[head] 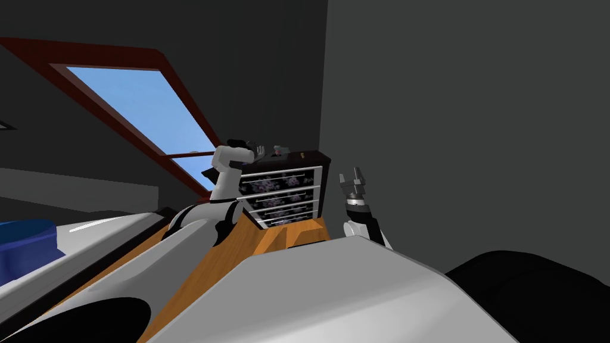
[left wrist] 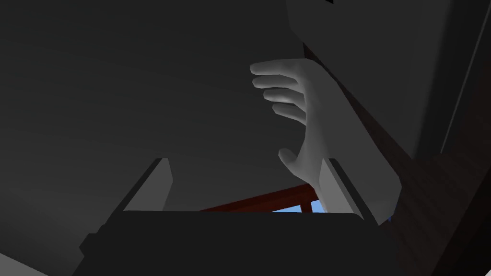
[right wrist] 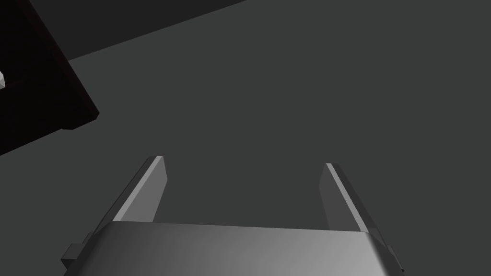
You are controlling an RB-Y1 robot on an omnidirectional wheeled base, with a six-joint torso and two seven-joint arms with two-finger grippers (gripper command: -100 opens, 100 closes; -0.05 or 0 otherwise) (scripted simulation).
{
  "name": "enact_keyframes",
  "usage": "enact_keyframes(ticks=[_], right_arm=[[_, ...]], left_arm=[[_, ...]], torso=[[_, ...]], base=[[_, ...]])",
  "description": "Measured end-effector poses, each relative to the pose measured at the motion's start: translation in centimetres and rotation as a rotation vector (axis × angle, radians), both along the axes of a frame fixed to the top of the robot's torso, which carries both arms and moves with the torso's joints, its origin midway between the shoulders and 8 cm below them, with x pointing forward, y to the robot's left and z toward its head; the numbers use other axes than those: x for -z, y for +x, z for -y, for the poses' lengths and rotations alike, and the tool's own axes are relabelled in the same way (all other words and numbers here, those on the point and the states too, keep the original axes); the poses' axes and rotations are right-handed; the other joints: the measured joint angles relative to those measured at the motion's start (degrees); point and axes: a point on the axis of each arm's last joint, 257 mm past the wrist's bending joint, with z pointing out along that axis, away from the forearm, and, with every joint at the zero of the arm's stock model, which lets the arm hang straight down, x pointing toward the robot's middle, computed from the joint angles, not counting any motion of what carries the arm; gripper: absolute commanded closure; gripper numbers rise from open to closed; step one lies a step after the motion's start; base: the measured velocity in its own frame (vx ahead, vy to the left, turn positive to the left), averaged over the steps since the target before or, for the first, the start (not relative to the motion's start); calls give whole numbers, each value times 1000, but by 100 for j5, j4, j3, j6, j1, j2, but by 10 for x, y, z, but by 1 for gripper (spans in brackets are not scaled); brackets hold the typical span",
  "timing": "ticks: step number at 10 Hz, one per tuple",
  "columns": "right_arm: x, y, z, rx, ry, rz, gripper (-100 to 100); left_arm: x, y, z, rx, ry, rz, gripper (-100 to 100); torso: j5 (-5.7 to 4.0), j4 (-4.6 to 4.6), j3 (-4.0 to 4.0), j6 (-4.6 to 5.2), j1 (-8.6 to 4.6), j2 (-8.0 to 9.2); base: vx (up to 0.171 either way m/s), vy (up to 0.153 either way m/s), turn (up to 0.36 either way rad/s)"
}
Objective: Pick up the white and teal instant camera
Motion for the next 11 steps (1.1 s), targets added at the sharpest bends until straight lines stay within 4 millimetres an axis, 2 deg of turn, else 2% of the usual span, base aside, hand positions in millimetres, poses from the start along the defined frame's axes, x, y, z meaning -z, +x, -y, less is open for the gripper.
enact_keyframes(ticks=[4,11], right_arm=[[0,0,0,0,0,0,0],[0,0,0,0,0,0,0]], left_arm=[[-8,4,0,-18,-47,-81,-100],[-15,0,7,-32,-131,-231,-100]], torso=[[5,0,-1,-3,17,-1],[4,-4,-10,-1,17,-16]], base=[[9,33,-55],[41,29,-72]])
